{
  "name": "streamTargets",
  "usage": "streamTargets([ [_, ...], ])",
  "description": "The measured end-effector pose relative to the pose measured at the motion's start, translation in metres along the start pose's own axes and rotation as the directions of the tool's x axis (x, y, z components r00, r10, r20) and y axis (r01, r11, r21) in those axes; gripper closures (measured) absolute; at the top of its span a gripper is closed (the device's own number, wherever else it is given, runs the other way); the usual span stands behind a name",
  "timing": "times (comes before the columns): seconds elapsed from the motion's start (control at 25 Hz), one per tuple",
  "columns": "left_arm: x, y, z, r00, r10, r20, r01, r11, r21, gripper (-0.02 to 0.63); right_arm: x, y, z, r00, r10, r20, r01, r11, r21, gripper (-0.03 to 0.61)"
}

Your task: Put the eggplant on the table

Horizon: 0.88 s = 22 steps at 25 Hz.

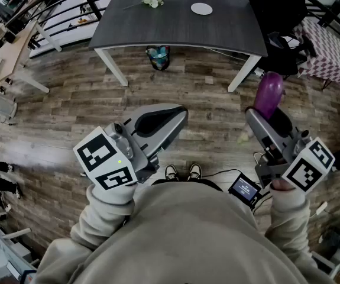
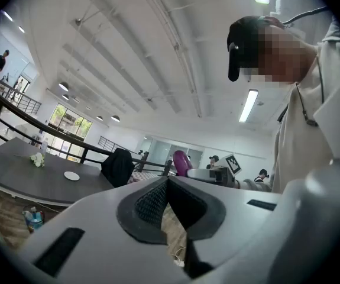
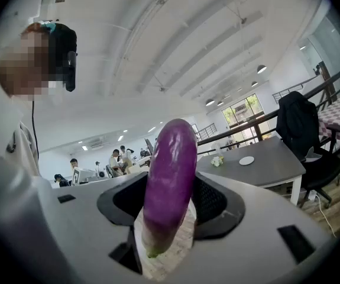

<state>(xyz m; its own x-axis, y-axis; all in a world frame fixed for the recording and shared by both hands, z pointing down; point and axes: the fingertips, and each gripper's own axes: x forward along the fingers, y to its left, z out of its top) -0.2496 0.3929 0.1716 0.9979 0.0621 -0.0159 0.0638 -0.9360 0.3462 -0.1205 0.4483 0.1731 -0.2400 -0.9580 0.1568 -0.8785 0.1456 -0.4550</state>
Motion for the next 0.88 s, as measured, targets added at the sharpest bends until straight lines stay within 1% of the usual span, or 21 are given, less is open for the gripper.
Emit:
streamTargets([
  [0.28, 0.004, 0.0, -0.006, 1.0, -0.002, -0.009, 0.002, 1.0, -0.006, 0.609, -0.001, -0.004, -0.005, 1.0, 0.014, -0.011, -0.013, 1.0, 0.009, 0.339],
  [0.48, 0.009, 0.001, -0.002, 1.0, -0.024, 0.016, 0.025, 0.997, -0.068, 0.609, -0.003, -0.008, -0.004, 0.999, 0.032, -0.007, -0.031, 0.998, 0.045, 0.339],
  [0.68, 0.029, 0.003, -0.008, 1.0, -0.001, 0.0, 0.001, 0.999, -0.054, 0.609, -0.008, -0.03, -0.001, 0.999, 0.049, 0.003, -0.049, 0.997, 0.055, 0.339],
  [0.88, 0.053, 0.0, -0.01, 1.0, 0.005, -0.014, -0.005, 0.999, -0.039, 0.609, -0.016, -0.049, 0.006, 0.998, 0.067, 0.015, -0.068, 0.995, 0.067, 0.339],
])
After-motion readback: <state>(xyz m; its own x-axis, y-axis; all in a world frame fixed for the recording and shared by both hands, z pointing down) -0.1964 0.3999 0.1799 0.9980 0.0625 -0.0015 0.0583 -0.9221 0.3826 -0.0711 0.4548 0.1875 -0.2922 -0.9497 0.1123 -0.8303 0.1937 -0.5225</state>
